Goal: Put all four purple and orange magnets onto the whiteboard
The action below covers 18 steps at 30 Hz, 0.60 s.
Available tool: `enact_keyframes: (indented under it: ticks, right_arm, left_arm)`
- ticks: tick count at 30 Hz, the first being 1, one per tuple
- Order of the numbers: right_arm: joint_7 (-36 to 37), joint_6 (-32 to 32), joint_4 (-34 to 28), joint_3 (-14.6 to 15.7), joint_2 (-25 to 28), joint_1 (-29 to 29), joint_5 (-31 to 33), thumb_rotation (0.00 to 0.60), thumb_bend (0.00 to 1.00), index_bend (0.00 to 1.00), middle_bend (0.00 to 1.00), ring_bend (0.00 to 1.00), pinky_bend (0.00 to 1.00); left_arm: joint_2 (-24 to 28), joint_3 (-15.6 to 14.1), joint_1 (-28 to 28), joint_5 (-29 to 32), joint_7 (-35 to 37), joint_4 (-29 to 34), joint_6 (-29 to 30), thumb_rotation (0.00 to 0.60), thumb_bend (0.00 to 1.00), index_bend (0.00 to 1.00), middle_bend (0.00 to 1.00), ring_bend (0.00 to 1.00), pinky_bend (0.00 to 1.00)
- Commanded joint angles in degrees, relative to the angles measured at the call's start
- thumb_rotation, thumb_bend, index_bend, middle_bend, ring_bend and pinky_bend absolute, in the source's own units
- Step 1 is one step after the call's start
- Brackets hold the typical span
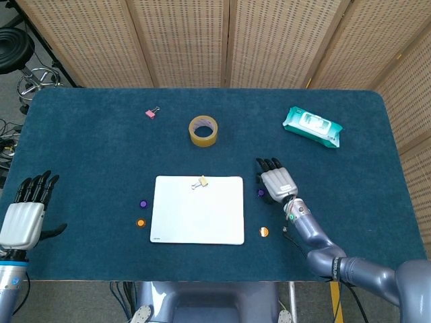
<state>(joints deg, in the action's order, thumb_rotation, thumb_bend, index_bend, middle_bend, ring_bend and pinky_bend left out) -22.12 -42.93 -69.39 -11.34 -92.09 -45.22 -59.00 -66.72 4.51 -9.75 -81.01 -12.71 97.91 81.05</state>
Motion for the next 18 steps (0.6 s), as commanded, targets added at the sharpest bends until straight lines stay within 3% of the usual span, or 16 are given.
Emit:
enact_keyframes:
  ticks: [1,18]
  right_arm:
    - [-0.2,0.0,-0.1,0.2,0.1,-0.1,0.4,0.600,0.29,0.39,0.00,0.00,0.00]
    - [0.3,-0.1,1.5,1.4,-1.4,-1.0,0.6,0.600,0.30,0.41,0.00,0.00,0.00]
  left_arm:
    - [0.0,0.0,0.0,0.1,0.1,0.0,-0.1,0.600,0.00,0.00,0.00,0.00,0.00]
    - [0.3,-0.3,0.0,-0.5,0.9,0.0,0.1,0.600,0.00,0.00,0.00,0.00,0.00]
